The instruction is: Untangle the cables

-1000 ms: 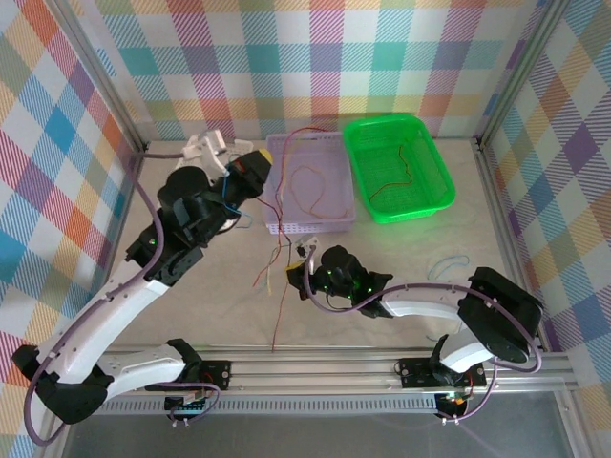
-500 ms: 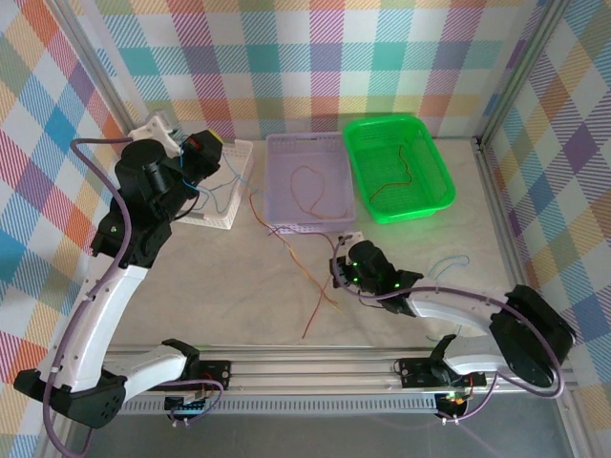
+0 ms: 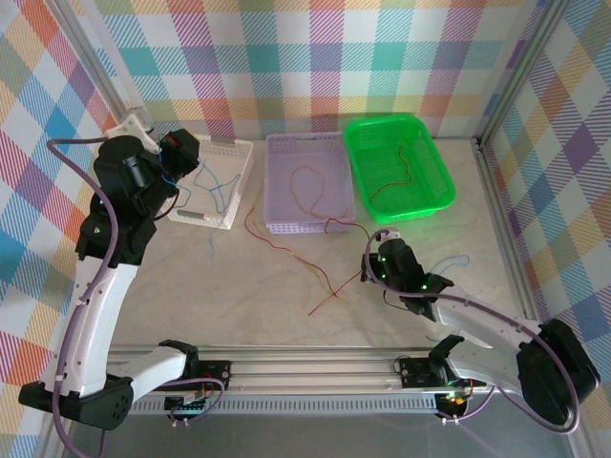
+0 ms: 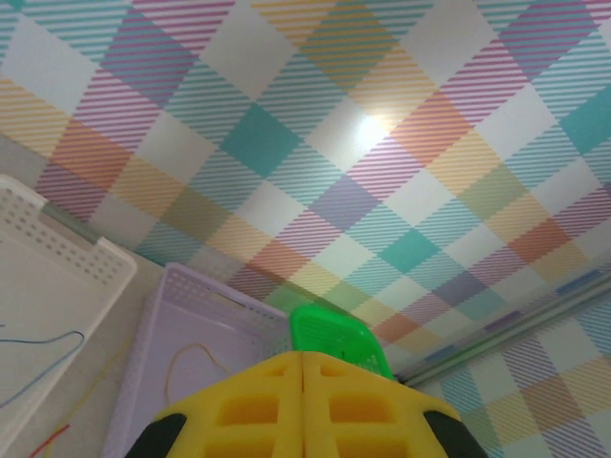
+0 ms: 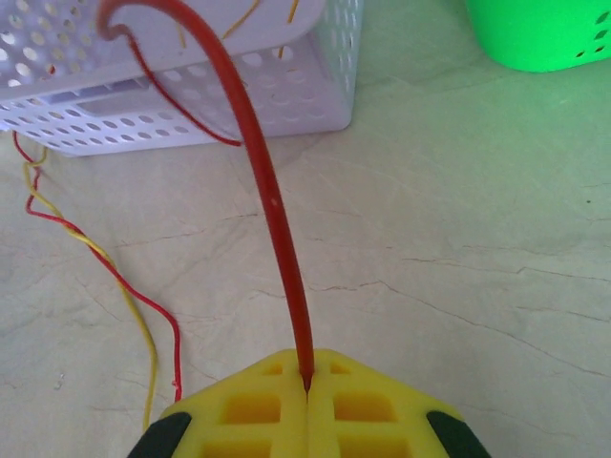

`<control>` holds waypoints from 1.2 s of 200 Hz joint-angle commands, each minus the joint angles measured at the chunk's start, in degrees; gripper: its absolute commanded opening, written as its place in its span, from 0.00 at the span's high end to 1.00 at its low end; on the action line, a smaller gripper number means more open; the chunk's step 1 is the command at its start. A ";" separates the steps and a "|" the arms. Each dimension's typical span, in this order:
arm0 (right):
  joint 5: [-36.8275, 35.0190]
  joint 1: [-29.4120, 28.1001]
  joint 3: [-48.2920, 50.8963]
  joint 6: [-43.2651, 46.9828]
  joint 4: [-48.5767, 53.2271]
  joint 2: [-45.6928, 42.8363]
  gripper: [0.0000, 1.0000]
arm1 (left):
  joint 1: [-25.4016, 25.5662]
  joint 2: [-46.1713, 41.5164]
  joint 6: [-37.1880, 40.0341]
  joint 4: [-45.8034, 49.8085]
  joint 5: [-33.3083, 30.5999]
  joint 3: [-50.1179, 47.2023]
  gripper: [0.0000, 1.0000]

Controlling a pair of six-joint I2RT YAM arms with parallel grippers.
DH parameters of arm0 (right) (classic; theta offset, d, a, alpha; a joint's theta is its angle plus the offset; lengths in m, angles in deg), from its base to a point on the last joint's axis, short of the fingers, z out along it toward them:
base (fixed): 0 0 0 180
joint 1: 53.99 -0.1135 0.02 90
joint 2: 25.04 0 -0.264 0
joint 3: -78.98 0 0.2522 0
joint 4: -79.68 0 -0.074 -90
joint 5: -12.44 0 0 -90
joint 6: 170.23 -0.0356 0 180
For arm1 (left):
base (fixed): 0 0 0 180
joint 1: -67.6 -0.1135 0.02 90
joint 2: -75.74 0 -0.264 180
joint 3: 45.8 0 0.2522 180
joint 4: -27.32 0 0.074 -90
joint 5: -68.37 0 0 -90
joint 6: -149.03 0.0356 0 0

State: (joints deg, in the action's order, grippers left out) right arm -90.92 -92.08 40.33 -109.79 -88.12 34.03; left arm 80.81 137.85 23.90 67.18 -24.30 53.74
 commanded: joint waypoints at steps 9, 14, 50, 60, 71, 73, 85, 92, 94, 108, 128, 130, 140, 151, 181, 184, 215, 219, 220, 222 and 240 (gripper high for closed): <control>4.94 0.16 2.87 2.88 -5.14 -6.92 1.00 | -3.05 -0.33 2.99 0.00 -0.82 -0.20 1.00; 5.93 0.21 2.91 3.56 -5.28 -7.97 1.00 | -3.66 -0.02 3.13 -0.41 -0.94 -0.57 1.00; 10.12 0.20 0.62 7.15 -1.47 -14.11 1.00 | -8.50 3.71 2.15 -3.36 1.09 -1.56 1.00; 10.45 0.20 -0.11 7.45 -0.19 -15.61 1.00 | -9.49 4.96 1.22 -4.11 2.29 -1.28 1.00; 10.90 0.20 -1.12 7.69 1.32 -17.02 1.00 | -10.03 6.31 0.66 -4.86 2.78 -0.81 1.00; 10.92 0.20 -1.26 7.68 1.57 -17.29 1.00 | -10.11 6.55 0.59 -4.95 2.86 -0.68 1.00; 11.51 0.20 -2.48 7.93 2.96 -18.58 1.00 | -10.48 8.27 0.24 -5.14 3.79 0.70 1.00; 11.69 0.20 -3.30 8.10 3.74 -19.30 1.00 | -10.59 9.29 0.16 -5.33 3.82 1.60 1.00; 11.74 0.20 -3.56 8.11 4.06 -19.46 1.00 | -10.69 9.55 0.22 -5.38 3.82 1.83 1.00; 12.46 0.21 -5.41 8.64 5.46 -20.42 1.00 | -11.08 11.56 0.57 -5.41 3.67 3.81 1.00; 13.07 0.21 -8.12 9.32 7.13 -21.49 1.00 | -12.04 14.73 1.03 -5.12 3.40 6.67 1.00; 13.27 0.21 -8.37 9.41 7.28 -21.59 1.00 | -12.17 15.04 1.08 -5.11 3.45 6.88 1.00; 14.07 0.21 -9.74 9.81 7.76 -22.07 1.00 | -12.93 16.38 1.33 -5.44 3.25 8.04 1.00; 14.79 0.16 -11.06 10.05 8.15 -22.48 1.00 | -13.85 17.78 1.42 -5.40 3.46 9.52 1.00; 16.24 0.12 -14.38 10.99 10.02 -22.84 1.00 | -15.80 21.24 2.32 -4.83 3.34 14.60 1.00; 16.36 0.12 -14.66 10.98 10.07 -22.86 1.00 | -15.84 21.69 2.30 -4.84 3.37 14.97 1.00; 18.31 0.14 -16.04 11.22 10.00 -22.75 1.00 | -16.01 25.03 2.79 -5.30 3.34 17.74 1.00; 18.49 0.12 -16.15 11.24 10.08 -22.70 1.00 | -16.01 25.48 2.90 -5.41 3.38 17.99 1.00; 18.57 0.12 -16.20 11.26 10.04 -22.69 1.00 | -15.97 25.59 2.93 -5.43 3.38 18.09 1.00; 18.69 0.12 -16.30 11.28 10.05 -22.68 1.00 | -16.01 25.76 2.89 -5.58 3.45 18.21 1.00; 20.07 0.12 -17.01 11.37 10.17 -22.34 1.00 | -16.07 28.00 3.94 -6.07 3.23 19.70 1.00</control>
State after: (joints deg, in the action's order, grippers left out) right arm -73.79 -92.03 25.67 -99.76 -78.28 11.65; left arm 65.42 163.29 25.80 63.16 -21.40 70.72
